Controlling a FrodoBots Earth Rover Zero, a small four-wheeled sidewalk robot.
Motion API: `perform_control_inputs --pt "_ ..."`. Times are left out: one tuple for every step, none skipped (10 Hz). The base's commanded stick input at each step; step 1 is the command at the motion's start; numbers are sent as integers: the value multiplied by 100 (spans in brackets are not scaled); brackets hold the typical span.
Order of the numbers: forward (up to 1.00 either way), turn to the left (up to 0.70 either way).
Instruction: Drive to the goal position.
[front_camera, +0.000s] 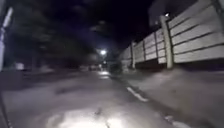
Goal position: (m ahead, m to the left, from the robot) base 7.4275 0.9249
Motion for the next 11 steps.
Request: perform_control_inputs --pt "70 0" --pt "70 0" --pt "70 0" --pt "70 0" --pt "70 0" --pt "70 0" --pt "70 0" --pt "70 0" --pt "70 0" --pt "70 0" --pt "70 0"
